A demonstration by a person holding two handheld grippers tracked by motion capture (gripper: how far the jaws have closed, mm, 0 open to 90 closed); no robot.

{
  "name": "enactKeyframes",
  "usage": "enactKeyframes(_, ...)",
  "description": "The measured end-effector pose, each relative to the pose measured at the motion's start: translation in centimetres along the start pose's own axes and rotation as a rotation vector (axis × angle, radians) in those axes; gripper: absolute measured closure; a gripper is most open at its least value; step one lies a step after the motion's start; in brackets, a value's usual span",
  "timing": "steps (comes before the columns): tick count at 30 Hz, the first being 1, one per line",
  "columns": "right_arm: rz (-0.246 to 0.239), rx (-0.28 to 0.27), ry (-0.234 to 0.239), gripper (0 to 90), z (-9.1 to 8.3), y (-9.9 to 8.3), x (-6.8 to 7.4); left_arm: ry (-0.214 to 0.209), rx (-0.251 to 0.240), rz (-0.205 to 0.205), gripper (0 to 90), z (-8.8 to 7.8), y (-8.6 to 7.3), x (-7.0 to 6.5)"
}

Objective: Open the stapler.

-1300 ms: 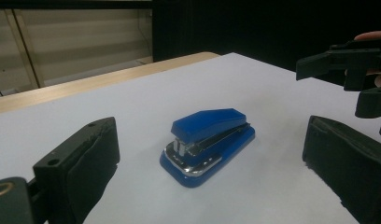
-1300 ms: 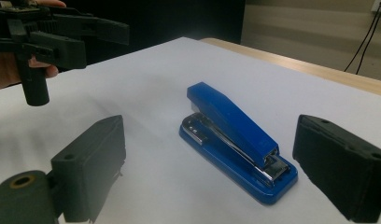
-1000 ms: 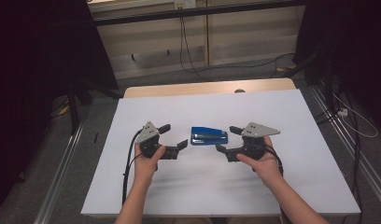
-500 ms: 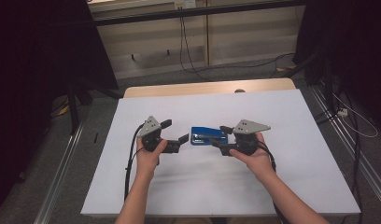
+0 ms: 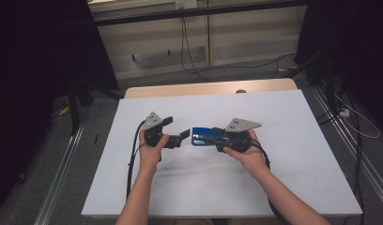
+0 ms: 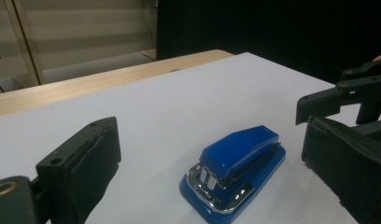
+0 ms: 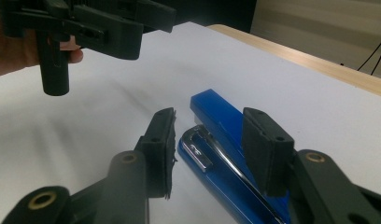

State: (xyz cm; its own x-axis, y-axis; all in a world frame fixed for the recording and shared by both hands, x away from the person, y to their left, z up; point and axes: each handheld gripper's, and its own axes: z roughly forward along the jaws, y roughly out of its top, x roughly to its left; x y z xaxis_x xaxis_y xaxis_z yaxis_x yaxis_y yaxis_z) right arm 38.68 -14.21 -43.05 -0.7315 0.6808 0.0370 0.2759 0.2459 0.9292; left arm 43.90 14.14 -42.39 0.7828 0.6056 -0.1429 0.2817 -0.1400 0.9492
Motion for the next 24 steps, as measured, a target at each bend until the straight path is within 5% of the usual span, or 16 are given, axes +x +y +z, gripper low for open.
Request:
enactKeyframes(13,-0.03,0.042,0.025,76.3,2.0,0.3,-0.4,0.019,0.016,-0.006,4.4,1.0,-0.1,0.8)
enactKeyframes(18,-0.056,0.088,0.037,90.0,3.0,0.3,-0.3,0.02,0.035,0.001,4.4,1.1,-0.2,0.8)
enactKeyframes(24,-0.103,0.137,0.041,90.0,4.0,0.0,-0.2,0.026,0.046,0.001,4.3,1.2,-0.3,0.9)
